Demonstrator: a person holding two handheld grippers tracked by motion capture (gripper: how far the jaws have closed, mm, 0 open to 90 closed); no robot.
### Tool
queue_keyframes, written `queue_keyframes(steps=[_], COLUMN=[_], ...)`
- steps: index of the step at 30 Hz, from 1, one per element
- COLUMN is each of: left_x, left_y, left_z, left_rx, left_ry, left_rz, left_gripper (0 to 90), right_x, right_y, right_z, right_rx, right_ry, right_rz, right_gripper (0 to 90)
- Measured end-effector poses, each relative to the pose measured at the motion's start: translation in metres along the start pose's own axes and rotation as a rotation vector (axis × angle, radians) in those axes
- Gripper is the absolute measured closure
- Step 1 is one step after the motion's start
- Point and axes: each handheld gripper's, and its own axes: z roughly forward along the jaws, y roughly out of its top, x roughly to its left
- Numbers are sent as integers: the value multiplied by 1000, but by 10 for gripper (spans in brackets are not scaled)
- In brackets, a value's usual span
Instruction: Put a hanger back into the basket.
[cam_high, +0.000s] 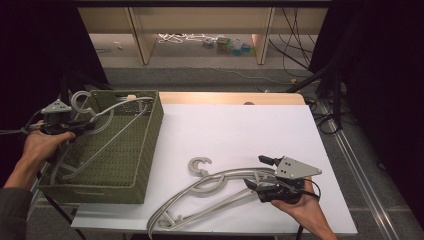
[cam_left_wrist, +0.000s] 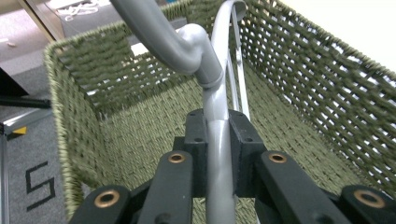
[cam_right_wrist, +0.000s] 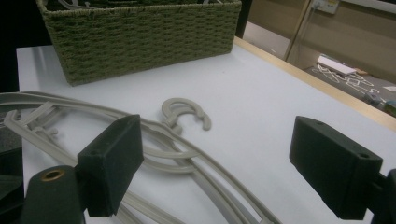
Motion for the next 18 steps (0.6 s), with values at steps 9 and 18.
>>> queue_keyframes(steps=[9,18], left_x=[-3,-1], left_y=[-11,-15], left_z=[18,23], left_rx=[50,148], left_ry=[4,23], left_rz=[-31,-11], left_gripper=[785,769], right_x=[1,1], right_y=[-1,-1], right_z=[1,2], right_rx=[-11,-9], right_ry=[-10,-6], right_rz=[-1,-2], right_gripper=[183,186])
